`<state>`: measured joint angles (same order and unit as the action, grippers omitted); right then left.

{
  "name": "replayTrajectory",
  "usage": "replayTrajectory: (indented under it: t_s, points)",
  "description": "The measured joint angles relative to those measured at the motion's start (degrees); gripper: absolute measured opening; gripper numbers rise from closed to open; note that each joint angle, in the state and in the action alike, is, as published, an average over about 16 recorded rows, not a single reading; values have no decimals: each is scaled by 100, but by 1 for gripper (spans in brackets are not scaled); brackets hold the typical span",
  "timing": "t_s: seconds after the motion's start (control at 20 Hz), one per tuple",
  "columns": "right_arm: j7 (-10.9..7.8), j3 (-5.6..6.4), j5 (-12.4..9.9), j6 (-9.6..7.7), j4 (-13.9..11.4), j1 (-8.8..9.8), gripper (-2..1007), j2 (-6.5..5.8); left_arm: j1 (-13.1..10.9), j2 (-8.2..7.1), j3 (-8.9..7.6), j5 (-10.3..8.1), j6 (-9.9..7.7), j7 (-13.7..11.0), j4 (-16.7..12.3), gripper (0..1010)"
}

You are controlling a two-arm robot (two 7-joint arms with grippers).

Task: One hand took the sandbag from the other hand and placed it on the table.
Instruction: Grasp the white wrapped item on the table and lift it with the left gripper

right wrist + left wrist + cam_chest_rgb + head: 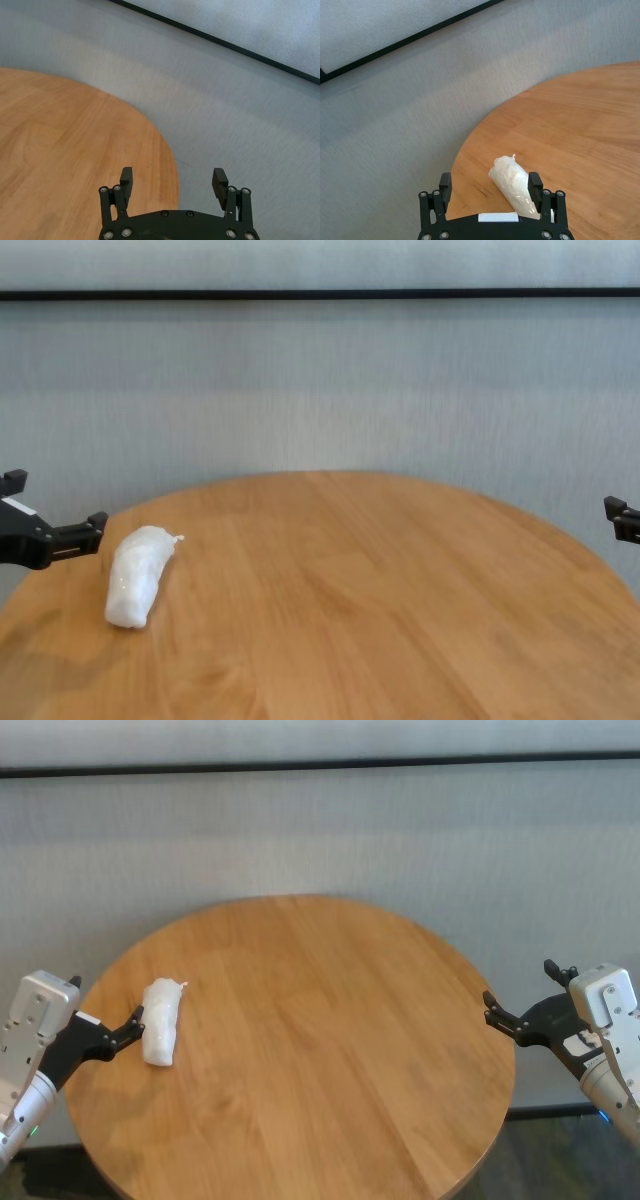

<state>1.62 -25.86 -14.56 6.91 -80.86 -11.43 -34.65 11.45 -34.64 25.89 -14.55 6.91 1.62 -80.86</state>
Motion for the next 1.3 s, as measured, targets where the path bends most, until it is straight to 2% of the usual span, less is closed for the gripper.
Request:
replayTrajectory:
  t_s: [0.5, 0.8, 1.05, 1.3]
  points:
    - [0, 0, 1, 0, -3, 0, 1001, 0, -10, 0, -13, -13, -13, -35, -13, 1007]
    - [0, 0, 1, 0, -4, 0, 1001, 0, -46, 5, -82, -123, -143, -166, -54, 1007]
    - [0, 0, 2, 0, -4, 0, 1001, 0, -109, 35, -212, -360, -370, -355, -140, 1007]
    - [0, 1, 2, -1, -4, 0, 1001, 0, -186, 136, -420, -798, -826, -530, -253, 1007]
